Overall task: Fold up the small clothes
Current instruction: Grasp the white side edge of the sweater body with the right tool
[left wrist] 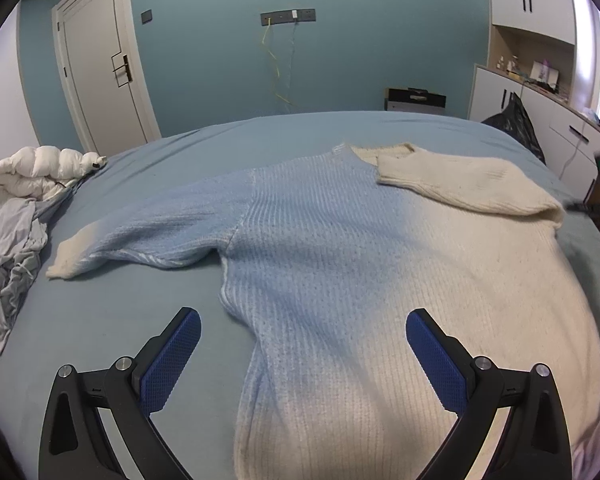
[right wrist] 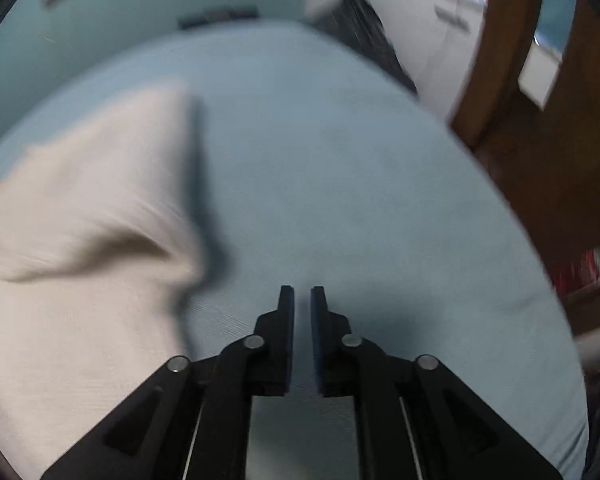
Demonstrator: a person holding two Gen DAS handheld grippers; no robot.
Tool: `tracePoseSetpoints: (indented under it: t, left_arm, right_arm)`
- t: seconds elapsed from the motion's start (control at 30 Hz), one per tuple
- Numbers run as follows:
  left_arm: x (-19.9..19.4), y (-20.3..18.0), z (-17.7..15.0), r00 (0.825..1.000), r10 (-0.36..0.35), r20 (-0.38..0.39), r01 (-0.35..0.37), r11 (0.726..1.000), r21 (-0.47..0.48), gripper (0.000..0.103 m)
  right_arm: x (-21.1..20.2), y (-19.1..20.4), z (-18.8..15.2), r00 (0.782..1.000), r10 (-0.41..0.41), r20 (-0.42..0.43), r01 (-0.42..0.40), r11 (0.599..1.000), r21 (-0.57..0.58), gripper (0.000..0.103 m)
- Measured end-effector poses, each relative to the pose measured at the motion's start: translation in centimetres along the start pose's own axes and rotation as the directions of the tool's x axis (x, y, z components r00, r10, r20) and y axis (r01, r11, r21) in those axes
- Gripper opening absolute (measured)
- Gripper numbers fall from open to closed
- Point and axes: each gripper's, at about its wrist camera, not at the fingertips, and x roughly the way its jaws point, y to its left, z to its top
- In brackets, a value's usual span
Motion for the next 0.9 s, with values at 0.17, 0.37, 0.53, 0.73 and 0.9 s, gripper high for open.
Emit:
tracePoseSetpoints:
  t: [0.17, 0.37, 0.53, 0.73, 0.9]
  left_arm:
    - [0.4, 0.5, -0.1, 1.000, 0.014, -0.016, -0.014, 1.000, -0.002, 0.103]
    - [1.9, 1.8, -0.3, 0.997, 0.019, -0.073, -0.022, 0.999, -0.037, 0.103]
    - [2.5, 2.4, -0.5, 0.996, -0.008, -0.089, 0.002, 0.998, -0.069, 0.103]
    - [2.6, 3.0, -0.3, 0.995, -0.030, -0.096, 0.020, 0.995, -0.099, 0.103]
    - [2.2, 3.3, -0.1, 0.997, -0.020, -0.078, 0.011, 0.993, -0.118, 0.103]
  right_arm:
    - [-4.7, 12.5, 2.8, 0.970, 0.222, 0.101, -0.194, 0.954, -0.229, 0.102]
    - [-3.9, 29.9, 2.0, 0.940, 0.331, -0.086, -0.334, 0.833, -0.441, 0.102]
    - [2.3, 33.8, 3.1, 0.964, 0.210, -0.161, -0.262, 0.835, -0.483, 0.085]
    - [1.5, 32.6, 4.3, 0.951, 0.234, -0.203, -0.297, 0.872, -0.389, 0.011]
    - [-2.8, 29.5, 6.6, 0.946, 0.319, -0.051, -0.317, 0.885, -0.341, 0.009]
